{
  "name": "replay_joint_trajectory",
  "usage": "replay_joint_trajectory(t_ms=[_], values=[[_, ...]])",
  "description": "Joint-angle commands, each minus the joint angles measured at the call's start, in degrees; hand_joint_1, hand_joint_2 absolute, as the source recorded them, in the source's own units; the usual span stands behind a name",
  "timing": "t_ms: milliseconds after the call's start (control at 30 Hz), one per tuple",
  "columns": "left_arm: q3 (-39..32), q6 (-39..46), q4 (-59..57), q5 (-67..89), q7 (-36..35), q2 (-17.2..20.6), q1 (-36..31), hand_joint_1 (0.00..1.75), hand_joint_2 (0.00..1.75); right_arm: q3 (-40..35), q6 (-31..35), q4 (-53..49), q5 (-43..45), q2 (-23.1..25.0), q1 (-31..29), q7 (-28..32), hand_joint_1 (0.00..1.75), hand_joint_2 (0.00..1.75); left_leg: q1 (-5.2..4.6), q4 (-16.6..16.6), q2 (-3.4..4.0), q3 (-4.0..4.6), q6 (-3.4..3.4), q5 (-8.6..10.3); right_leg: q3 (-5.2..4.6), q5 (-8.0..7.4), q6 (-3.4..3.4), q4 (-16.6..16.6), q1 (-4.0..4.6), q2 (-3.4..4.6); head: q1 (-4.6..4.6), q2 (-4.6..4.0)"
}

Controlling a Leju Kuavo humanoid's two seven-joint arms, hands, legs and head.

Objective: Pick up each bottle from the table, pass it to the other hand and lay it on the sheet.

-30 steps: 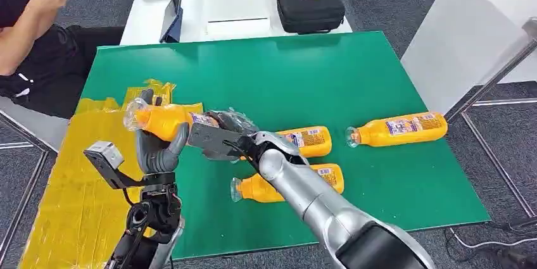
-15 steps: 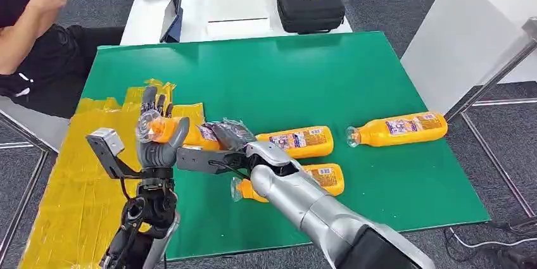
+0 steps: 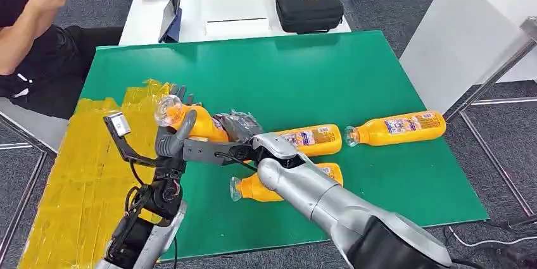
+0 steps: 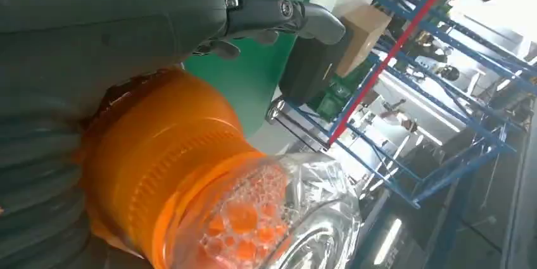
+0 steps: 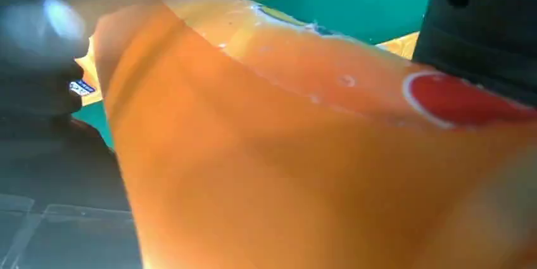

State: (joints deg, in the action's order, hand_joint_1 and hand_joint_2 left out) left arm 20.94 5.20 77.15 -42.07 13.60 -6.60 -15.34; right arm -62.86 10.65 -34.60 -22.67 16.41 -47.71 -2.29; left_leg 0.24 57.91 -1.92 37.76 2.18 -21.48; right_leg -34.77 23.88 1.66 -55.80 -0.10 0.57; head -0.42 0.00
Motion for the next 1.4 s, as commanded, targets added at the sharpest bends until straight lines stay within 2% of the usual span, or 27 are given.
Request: replay_joint_trajectory(t_ms=[33, 333, 433, 467, 833, 867, 1400], values=[[14.30, -3.05, -5.95, -0.72, -2.62, -4.38, -5.60, 0.00, 1.75, -6.88, -0.05, -0.73, 0.78, 3.59, -2.42, 2.11, 1.75, 1.75, -0.01, 0.14, -0.06, -0.05, -0.07, -0.11, 0.14, 0.19, 0.00, -0.14, 0.01, -0.25, 0.00, 0.00], [16.15, 5.57, -6.54, 11.38, 4.05, -3.45, -7.12, 0.00, 1.75, -6.63, -0.52, -0.99, 1.18, 3.59, -2.27, 2.36, 1.75, 1.75, -0.02, 0.06, -0.03, 0.04, -0.06, 0.00, 0.02, 0.08, 0.00, -0.08, -0.01, -0.13, 0.02, 0.00], [16.34, 7.85, -7.30, 16.07, 4.88, -3.18, -7.24, 0.00, 1.75, -6.48, -0.37, -1.10, 1.05, 3.59, -2.33, 2.67, 1.75, 1.75, -0.03, 0.19, 0.05, -0.20, -0.14, -0.20, 0.27, 0.30, -0.02, -0.21, 0.00, -0.19, 0.00, 0.00], [16.33, 8.07, -7.51, 16.59, 4.90, -3.20, -7.24, 0.00, 1.75, -6.47, -0.38, -1.12, 0.97, 3.59, -2.30, 2.71, 1.75, 1.75, -0.01, 0.08, 0.02, 0.00, -0.08, -0.05, 0.07, 0.11, -0.01, -0.10, 0.01, -0.11, 0.00, 0.00], [15.64, 9.10, -8.72, 20.93, 5.28, -3.59, -7.48, 0.00, 1.75, -4.62, 0.36, -0.67, -0.60, 3.59, -2.59, 3.17, 1.75, 1.75, -0.04, 0.08, 0.05, -0.02, -0.07, -0.05, 0.08, 0.11, 0.00, -0.10, -0.01, -0.07, 0.00, 0.00], [15.37, 9.04, -8.67, 20.94, 5.27, -3.67, -7.39, 1.75, 1.75, -4.40, 0.25, -0.68, -0.77, 3.59, -2.67, 3.06, 1.75, 1.75, -0.04, 0.13, 0.10, -0.10, -0.10, -0.13, 0.16, 0.18, 0.00, -0.15, -0.01, -0.07, 0.02, 0.00], [14.84, 7.90, -7.93, 21.56, 6.01, -3.88, -7.09, 1.75, 1.75, -3.21, -0.11, 0.35, -2.24, 3.59, -2.33, 3.06, 1.75, 1.75, -0.03, 0.10, 0.08, -0.05, -0.09, -0.09, 0.12, 0.14, 0.00, -0.11, 0.00, -0.06, 0.00, 0.00]])
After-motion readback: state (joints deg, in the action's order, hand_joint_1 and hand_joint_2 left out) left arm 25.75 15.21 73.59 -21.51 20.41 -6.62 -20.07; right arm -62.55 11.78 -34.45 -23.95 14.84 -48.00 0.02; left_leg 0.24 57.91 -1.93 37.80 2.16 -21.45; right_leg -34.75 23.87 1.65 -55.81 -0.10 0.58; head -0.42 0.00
